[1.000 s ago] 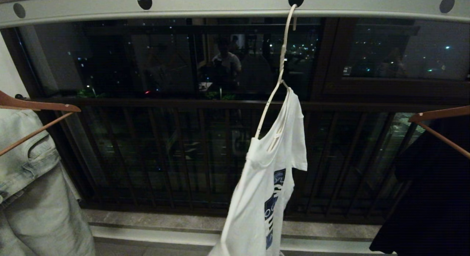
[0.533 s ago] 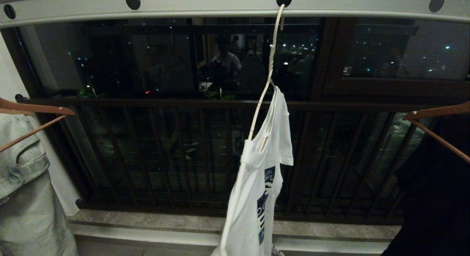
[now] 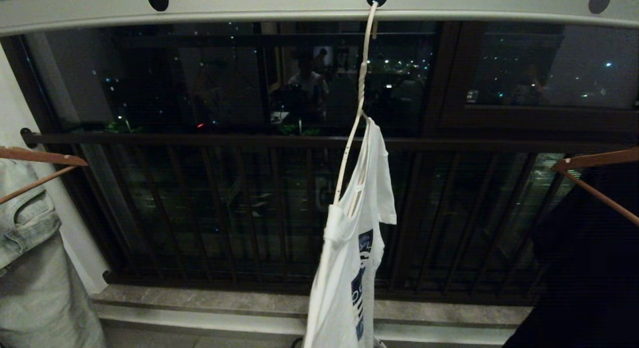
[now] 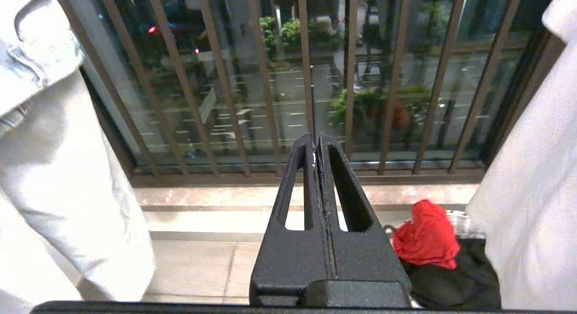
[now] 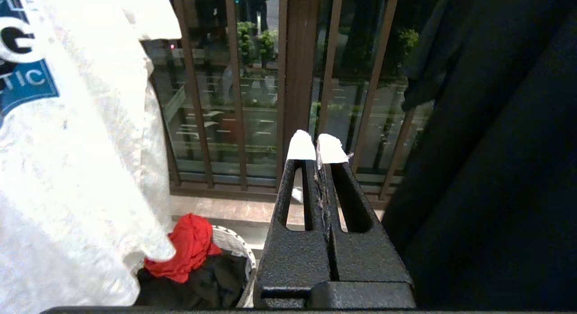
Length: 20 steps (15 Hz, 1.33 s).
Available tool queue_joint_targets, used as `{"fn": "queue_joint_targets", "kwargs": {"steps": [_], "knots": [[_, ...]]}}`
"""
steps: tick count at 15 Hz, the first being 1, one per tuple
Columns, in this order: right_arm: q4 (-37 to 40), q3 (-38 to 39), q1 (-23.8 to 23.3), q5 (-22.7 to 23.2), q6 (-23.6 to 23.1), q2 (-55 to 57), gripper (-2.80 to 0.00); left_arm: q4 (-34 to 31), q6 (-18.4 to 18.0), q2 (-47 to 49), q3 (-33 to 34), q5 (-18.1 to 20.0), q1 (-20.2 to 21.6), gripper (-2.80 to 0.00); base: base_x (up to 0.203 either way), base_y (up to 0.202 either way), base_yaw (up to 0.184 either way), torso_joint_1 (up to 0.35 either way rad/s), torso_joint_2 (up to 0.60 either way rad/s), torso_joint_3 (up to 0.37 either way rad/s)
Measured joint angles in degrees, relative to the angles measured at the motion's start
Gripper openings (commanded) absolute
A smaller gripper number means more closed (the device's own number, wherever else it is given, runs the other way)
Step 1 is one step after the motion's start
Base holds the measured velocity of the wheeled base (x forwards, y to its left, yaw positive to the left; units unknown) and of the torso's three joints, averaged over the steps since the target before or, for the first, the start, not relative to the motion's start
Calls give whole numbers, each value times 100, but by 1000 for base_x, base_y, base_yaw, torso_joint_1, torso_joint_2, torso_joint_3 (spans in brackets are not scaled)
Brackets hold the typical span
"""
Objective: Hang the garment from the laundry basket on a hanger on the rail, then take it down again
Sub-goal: Take the clothes off the clothes rack
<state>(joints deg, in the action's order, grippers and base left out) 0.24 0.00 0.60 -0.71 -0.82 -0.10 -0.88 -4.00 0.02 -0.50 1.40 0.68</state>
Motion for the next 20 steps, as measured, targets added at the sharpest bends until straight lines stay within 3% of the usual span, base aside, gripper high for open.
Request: {"fn": "queue_joint_targets", "kwargs": {"steps": [20], "knots": [[2,0,0,0,-2,2,-280,1,54,0,9,-6,0,-280,0,0,0,0,0,0]]}}
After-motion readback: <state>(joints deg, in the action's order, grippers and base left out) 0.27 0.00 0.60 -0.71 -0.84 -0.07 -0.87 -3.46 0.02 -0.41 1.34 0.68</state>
